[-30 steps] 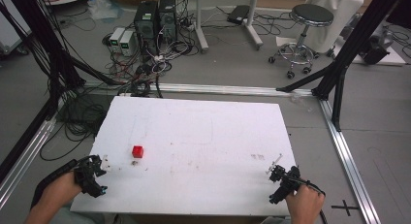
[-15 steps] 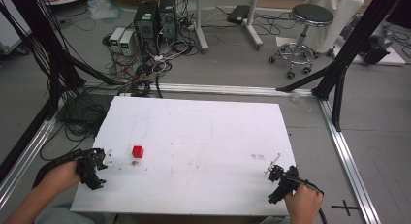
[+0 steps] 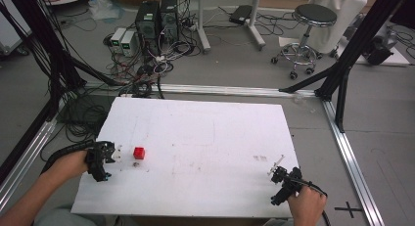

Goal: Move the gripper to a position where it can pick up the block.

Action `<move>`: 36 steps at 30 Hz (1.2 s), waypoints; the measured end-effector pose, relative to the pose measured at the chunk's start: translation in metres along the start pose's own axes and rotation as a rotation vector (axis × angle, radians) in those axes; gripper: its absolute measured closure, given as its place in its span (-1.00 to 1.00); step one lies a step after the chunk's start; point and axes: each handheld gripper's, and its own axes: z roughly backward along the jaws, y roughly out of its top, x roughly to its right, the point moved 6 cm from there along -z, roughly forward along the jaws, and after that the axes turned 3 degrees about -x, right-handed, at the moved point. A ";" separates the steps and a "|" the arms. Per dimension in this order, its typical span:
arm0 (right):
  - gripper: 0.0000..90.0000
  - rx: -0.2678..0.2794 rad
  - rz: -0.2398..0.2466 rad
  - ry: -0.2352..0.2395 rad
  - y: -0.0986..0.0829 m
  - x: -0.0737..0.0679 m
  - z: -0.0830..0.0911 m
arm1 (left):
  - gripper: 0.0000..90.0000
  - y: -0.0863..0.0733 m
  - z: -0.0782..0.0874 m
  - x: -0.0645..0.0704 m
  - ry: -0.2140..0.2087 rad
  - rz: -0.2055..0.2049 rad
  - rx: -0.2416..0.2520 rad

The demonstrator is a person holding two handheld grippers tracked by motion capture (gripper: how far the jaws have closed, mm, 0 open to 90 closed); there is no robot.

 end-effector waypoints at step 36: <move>-0.93 -0.009 0.011 0.003 0.001 0.000 0.000 | -0.53 0.053 -0.008 -0.048 -0.013 -0.279 -0.049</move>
